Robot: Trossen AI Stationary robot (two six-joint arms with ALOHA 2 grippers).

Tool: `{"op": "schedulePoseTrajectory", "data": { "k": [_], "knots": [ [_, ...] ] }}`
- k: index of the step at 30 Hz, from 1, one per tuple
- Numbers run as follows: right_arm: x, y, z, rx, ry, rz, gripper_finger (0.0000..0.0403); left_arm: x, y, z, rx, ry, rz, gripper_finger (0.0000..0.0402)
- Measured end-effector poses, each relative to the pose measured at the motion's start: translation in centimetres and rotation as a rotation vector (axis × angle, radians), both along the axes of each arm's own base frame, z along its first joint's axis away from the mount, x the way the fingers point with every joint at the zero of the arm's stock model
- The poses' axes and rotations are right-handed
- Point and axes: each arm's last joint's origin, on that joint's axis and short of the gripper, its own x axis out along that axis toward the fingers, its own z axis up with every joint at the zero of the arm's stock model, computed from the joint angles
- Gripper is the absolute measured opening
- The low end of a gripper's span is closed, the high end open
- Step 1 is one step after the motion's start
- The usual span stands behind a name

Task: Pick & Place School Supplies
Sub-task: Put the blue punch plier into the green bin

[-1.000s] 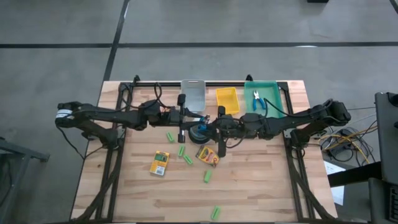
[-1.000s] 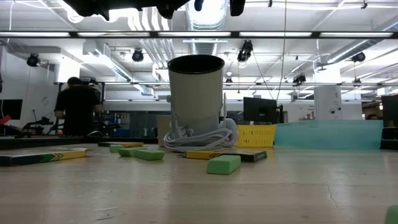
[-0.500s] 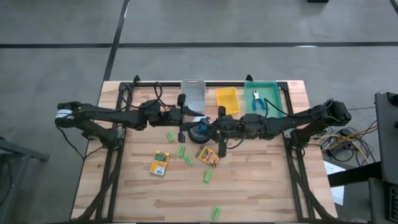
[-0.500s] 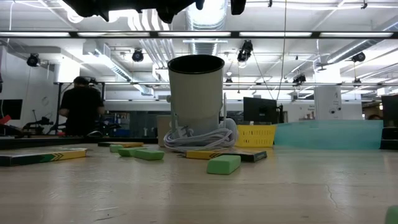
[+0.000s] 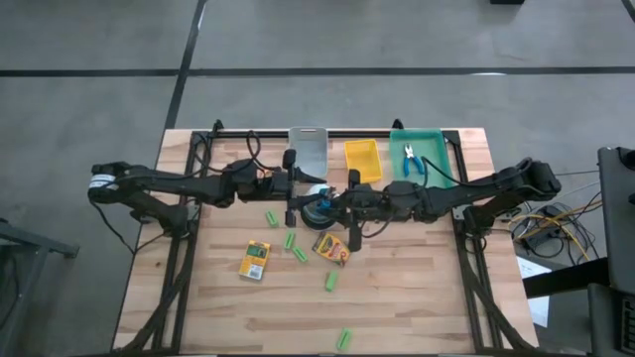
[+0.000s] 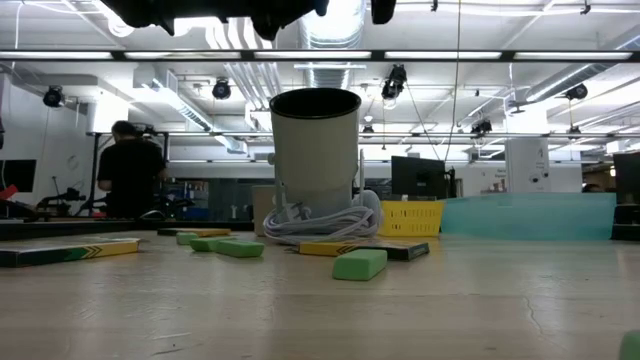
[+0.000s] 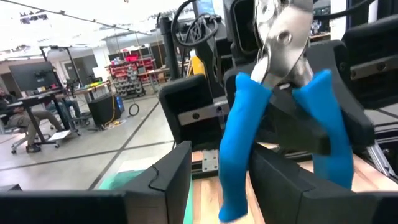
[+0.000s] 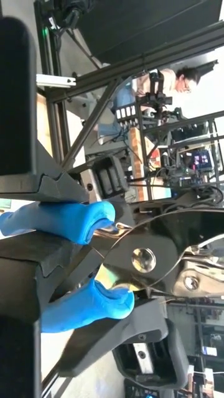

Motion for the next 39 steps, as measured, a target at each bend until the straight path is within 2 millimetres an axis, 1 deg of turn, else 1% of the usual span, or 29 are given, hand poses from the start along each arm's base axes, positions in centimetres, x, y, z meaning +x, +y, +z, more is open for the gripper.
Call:
{"op": "schedulePoseTrajectory", "data": {
  "k": [8,14,22,31,35,39],
  "knots": [
    [-0.2,0.0,0.1,-0.016,0.013,0.000,0.0054,0.0,0.0,0.0,0.008,0.006,0.007,0.0161],
    [-0.2,-0.1,0.1,-0.018,0.019,-0.010,0.0054,-0.8,0.1,0.2,0.041,0.050,0.057,0.0161],
    [-0.2,-0.1,0.0,-0.026,0.028,-0.011,0.0054,-3.1,0.1,1.3,0.046,0.119,0.110,0.0161],
    [-0.2,-0.1,-0.1,-0.027,0.034,-0.011,0.0054,-6.2,-0.1,1.2,0.021,0.304,0.109,0.0161],
    [-1.0,-0.3,0.4,0.014,0.058,-0.025,0.0054,-7.2,-0.1,0.9,-0.039,0.375,0.111,0.0161],
    [-3.0,-0.9,0.8,0.065,0.169,-0.150,0.0054,-7.9,-0.2,0.1,-0.104,0.469,0.119,0.0161]
  ]
}}
